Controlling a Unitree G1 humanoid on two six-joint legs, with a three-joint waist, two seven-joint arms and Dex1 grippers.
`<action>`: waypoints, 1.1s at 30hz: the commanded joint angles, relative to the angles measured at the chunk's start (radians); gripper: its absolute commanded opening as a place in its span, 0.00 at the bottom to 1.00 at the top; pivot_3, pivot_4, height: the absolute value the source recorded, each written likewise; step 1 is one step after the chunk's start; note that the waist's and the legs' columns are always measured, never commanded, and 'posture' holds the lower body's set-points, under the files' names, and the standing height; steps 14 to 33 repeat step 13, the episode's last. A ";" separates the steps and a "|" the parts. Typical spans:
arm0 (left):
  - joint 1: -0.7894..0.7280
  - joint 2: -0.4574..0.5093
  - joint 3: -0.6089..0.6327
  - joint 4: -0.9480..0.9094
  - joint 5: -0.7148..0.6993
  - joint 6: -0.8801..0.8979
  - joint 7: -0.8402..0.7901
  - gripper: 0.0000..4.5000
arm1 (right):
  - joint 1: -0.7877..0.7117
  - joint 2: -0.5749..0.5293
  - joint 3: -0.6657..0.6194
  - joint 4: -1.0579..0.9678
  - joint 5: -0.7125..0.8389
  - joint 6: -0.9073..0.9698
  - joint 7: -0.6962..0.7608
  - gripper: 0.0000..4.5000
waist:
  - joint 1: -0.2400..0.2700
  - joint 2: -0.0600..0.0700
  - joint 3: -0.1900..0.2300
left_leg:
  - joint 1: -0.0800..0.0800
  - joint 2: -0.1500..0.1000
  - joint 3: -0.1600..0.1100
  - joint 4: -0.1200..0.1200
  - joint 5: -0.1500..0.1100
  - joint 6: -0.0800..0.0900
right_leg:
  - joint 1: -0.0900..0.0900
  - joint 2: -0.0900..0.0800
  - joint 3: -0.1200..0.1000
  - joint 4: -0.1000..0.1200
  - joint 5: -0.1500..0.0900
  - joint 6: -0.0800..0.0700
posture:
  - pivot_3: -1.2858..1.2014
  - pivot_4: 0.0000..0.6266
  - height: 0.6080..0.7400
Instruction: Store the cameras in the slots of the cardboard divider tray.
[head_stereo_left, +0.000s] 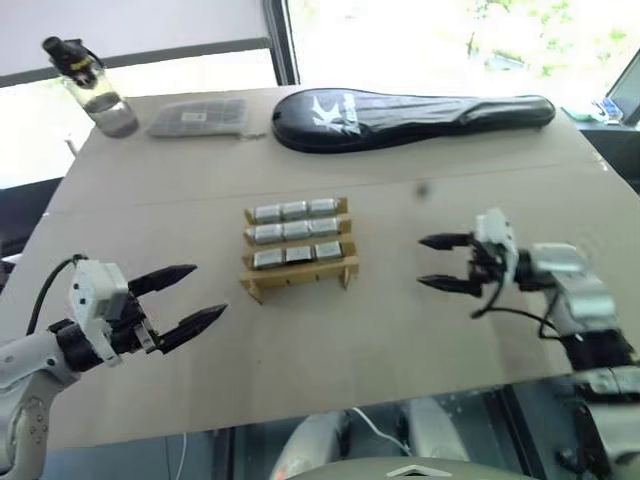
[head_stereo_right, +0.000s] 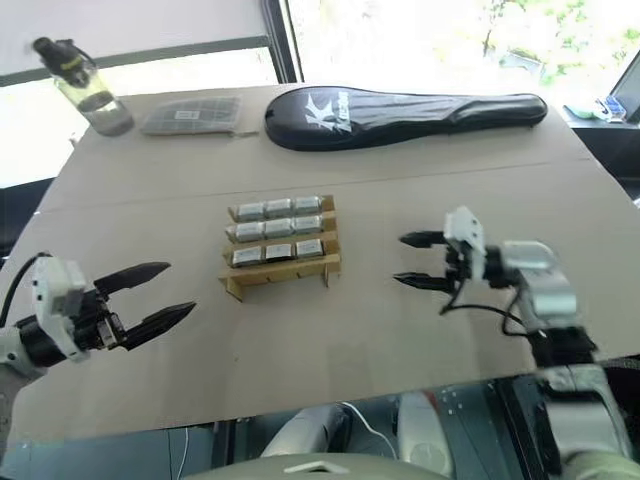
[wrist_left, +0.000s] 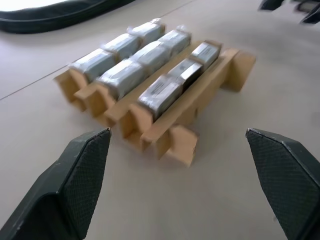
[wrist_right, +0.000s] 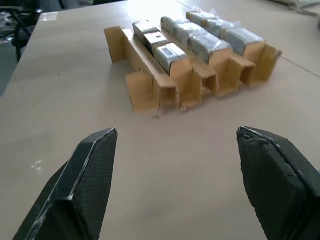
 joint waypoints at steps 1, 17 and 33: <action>-0.004 -0.046 -0.015 0.069 0.028 -0.067 0.030 1.00 | 0.091 -0.026 -0.081 -0.089 0.044 0.029 -0.101 0.84 | 0.012 0.000 0.000 | 0.000 0.000 0.001 0.000 0.000 0.000 | 0.000 0.000 0.000 0.000 0.001 -0.001 | 0.52 0.24 1.00; -0.101 -0.071 -0.077 0.246 0.118 -0.188 0.097 1.00 | 0.263 -0.076 -0.198 -0.069 0.058 -0.060 -0.206 0.84 | 0.045 -0.002 -0.001 | 0.001 0.001 0.004 0.001 -0.001 0.002 | 0.001 0.000 0.002 0.000 0.001 -0.001 | 0.52 0.24 1.00; -0.101 -0.071 -0.077 0.246 0.118 -0.188 0.097 1.00 | 0.263 -0.076 -0.198 -0.069 0.058 -0.060 -0.206 0.84 | 0.045 -0.002 -0.001 | 0.001 0.001 0.004 0.001 -0.001 0.002 | 0.001 0.000 0.002 0.000 0.001 -0.001 | 0.52 0.24 1.00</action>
